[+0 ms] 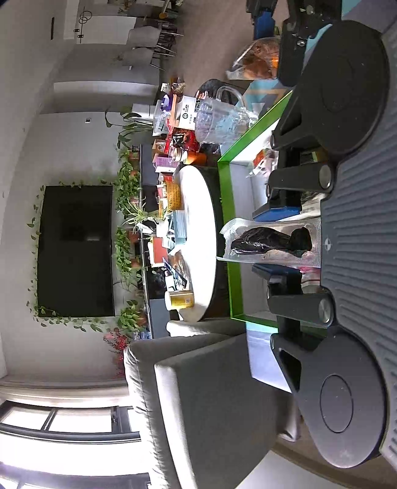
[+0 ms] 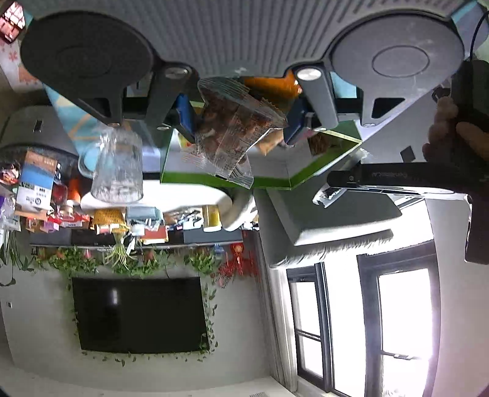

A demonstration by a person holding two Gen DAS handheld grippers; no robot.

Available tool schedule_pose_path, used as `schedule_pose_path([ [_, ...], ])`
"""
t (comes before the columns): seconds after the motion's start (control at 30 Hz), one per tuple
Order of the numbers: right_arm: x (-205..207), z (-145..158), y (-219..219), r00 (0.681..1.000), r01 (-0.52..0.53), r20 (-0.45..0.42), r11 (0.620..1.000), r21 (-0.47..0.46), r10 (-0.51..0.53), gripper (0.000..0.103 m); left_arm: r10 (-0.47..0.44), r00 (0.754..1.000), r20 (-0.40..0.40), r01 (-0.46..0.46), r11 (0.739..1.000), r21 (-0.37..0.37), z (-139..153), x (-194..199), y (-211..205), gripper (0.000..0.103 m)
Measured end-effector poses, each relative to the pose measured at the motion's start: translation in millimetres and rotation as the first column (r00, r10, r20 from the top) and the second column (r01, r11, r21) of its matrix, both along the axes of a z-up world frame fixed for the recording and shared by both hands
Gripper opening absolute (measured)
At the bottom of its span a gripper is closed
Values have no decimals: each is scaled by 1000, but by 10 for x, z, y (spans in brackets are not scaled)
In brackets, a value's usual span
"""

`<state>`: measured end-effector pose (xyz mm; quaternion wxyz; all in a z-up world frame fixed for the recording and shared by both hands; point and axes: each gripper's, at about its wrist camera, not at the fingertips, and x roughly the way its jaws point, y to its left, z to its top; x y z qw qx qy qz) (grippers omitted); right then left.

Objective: Organize snacks
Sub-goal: 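Lift both snacks over the green box and open both tools to drop them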

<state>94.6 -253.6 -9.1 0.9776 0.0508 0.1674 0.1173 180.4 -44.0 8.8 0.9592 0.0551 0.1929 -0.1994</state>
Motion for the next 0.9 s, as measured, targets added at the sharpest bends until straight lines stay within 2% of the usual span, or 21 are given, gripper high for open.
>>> schedule_pose_path([
  [0.3, 387, 65, 50, 999, -29, 21, 1000, -5, 29, 60, 13, 999, -39, -13, 1000, 10, -93, 268, -59, 28],
  [0.9, 813, -99, 114, 997, -38, -70, 999, 33, 40, 60, 48, 986, -158, -46, 999, 15, -404, 602, -14, 30],
])
